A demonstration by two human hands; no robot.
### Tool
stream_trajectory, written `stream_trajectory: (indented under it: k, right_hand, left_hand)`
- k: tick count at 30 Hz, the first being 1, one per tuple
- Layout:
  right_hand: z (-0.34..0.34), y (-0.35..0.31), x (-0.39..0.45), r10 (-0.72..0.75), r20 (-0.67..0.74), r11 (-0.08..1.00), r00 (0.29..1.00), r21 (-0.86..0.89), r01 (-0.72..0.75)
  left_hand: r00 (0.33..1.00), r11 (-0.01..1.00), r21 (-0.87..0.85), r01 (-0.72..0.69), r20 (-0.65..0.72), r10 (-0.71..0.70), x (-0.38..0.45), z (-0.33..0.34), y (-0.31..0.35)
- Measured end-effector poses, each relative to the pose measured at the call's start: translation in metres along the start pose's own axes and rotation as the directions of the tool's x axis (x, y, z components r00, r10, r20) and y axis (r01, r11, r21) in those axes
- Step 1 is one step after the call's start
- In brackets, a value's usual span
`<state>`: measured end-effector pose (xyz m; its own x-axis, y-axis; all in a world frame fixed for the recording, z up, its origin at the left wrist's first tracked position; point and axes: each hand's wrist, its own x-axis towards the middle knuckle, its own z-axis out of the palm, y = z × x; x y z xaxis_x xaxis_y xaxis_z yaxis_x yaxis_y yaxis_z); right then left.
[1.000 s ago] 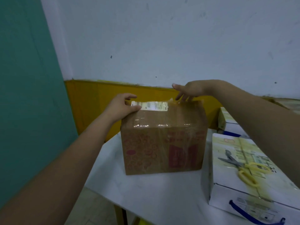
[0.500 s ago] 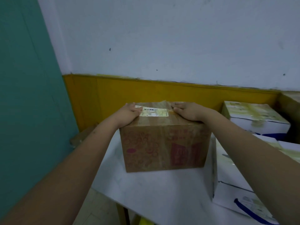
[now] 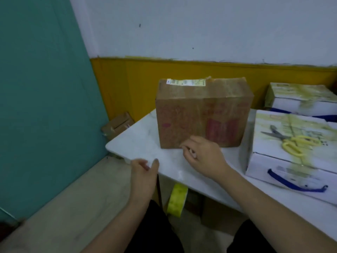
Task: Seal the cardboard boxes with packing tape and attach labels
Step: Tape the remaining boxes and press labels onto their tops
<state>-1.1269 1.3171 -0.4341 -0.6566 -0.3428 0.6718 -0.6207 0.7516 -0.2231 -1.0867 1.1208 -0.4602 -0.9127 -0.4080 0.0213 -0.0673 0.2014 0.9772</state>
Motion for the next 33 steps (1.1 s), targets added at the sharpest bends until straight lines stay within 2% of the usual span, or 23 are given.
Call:
stream_trajectory:
  k: [1,2,4,7,9,13,17,18,21,23,26,28,30,31,33]
  right_hand:
    - [0.012,0.004,-0.012,0.059,0.090,0.997,0.994,0.040,-0.063]
    - [0.021,0.008,-0.020,0.131,0.159,0.986,0.979,0.079,-0.145]
    - [0.026,0.017,-0.027,0.253,0.212,0.948,0.944,0.141,-0.286]
    - [0.026,0.026,-0.027,0.385,0.203,0.871,0.901,0.243,-0.427]
    - [0.025,0.027,-0.026,0.428,0.254,0.826,0.867,0.280,-0.490]
    - [0.024,0.024,-0.028,0.390,0.337,0.836,0.857,0.260,-0.483]
    - [0.026,0.027,-0.029,0.390,0.341,0.812,0.856,0.312,-0.494]
    - [0.026,0.027,-0.029,0.389,0.341,0.809,0.856,0.317,-0.494]
    - [0.026,0.028,-0.030,0.379,0.351,0.816,0.856,0.310,-0.488]
    - [0.025,0.028,-0.030,0.371,0.355,0.819,0.858,0.312,-0.483]
    - [0.025,0.028,-0.030,0.346,0.391,0.787,0.853,0.374,-0.491]
    - [0.023,0.025,-0.030,0.266,0.438,0.808,0.858,0.384,-0.447]
    - [0.016,0.019,-0.028,0.175,0.518,0.816,0.837,0.399,-0.418]
    - [0.012,0.016,-0.027,0.155,0.572,0.764,0.806,0.447,-0.464]
    - [0.003,0.012,-0.026,0.156,0.654,0.557,0.741,0.561,-0.612]
  left_hand:
    - [0.980,0.986,0.011,0.165,0.111,-0.165,-0.007,0.006,-0.016]
    - [0.933,0.956,0.022,0.292,0.215,-0.289,-0.013,0.011,-0.024]
    - [0.862,0.910,-0.025,0.413,0.332,-0.382,-0.019,0.023,-0.040]
    - [0.846,0.927,-0.029,0.375,0.419,-0.329,-0.031,0.034,-0.036]
    - [0.823,0.933,-0.021,0.359,0.478,-0.306,-0.038,0.033,-0.027]
    - [0.776,0.933,0.097,0.346,0.530,-0.343,-0.035,0.022,-0.007]
    - [0.724,0.892,0.192,0.410,0.526,-0.446,-0.029,0.014,0.012]
    - [0.738,0.892,0.216,0.396,0.503,-0.450,-0.026,0.014,0.017]
    - [0.806,0.907,0.346,0.240,0.450,-0.385,-0.006,0.018,0.006]
    - [0.818,0.890,0.422,0.171,0.442,-0.367,-0.004,0.020,0.007]
    - [0.852,0.845,0.533,-0.049,0.463,-0.243,-0.026,0.019,0.036]
    - [0.878,0.815,0.554,-0.168,0.461,-0.132,-0.028,0.020,0.037]
    - [0.889,0.807,0.548,-0.221,0.453,-0.064,-0.029,0.020,0.042]
    - [0.892,0.800,0.546,-0.247,0.451,-0.033,-0.029,0.019,0.045]
    - [0.889,0.768,0.559,-0.313,0.458,0.029,-0.026,0.017,0.053]
